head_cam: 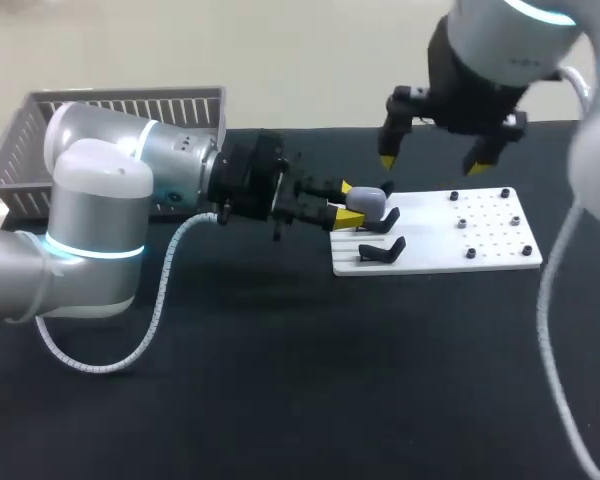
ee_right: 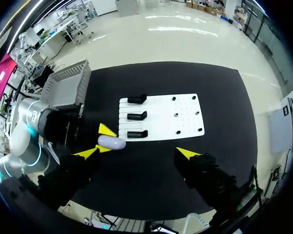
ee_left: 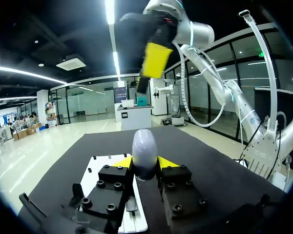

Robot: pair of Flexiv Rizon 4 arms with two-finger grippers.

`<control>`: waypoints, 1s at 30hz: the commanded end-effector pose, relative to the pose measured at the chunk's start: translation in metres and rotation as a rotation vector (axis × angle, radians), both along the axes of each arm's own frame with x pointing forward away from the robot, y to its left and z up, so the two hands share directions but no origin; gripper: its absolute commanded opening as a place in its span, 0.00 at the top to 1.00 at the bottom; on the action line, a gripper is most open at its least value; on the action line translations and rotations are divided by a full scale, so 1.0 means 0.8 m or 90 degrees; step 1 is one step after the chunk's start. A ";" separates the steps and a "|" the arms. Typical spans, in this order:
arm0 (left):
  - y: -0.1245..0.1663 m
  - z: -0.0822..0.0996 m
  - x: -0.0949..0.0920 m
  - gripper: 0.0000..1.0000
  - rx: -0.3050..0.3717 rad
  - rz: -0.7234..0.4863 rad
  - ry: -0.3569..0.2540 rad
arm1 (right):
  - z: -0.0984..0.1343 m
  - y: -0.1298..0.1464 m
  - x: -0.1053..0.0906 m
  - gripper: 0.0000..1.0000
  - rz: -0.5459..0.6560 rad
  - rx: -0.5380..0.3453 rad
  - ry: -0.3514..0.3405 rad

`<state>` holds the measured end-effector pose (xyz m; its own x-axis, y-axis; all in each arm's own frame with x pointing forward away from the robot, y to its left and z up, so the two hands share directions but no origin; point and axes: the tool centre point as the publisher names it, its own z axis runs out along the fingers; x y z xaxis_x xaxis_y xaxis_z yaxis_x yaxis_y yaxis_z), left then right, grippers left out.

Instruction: Pick up each earbud case from the left stands, insert the matching earbuds, close the lid, and place the case in the box.

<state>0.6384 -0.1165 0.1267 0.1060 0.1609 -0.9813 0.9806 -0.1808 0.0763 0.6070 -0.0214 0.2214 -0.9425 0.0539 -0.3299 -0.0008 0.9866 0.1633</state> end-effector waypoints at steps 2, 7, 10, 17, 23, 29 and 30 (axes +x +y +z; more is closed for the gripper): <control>0.014 0.014 -0.003 1.00 -0.004 0.023 0.010 | 0.002 -0.003 -0.035 0.00 -0.007 0.036 -0.138; 0.044 0.036 -0.005 1.00 -0.035 0.075 0.031 | 0.004 -0.001 -0.036 0.00 -0.007 0.046 -0.135; 0.072 0.057 -0.004 1.00 -0.028 0.127 0.003 | 0.004 -0.001 -0.036 0.00 -0.007 0.046 -0.135; 0.163 0.090 0.030 1.00 -0.004 0.288 -0.065 | 0.004 -0.001 -0.036 0.00 -0.007 0.046 -0.135; 0.244 0.092 0.086 1.00 0.062 0.417 -0.123 | 0.004 -0.001 -0.036 0.00 -0.007 0.046 -0.135; 0.323 0.060 0.163 1.00 0.145 0.496 -0.089 | 0.004 -0.001 -0.036 0.00 -0.007 0.046 -0.135; 0.335 0.056 0.176 1.00 0.147 0.486 -0.089 | 0.004 -0.001 -0.036 0.00 -0.007 0.046 -0.135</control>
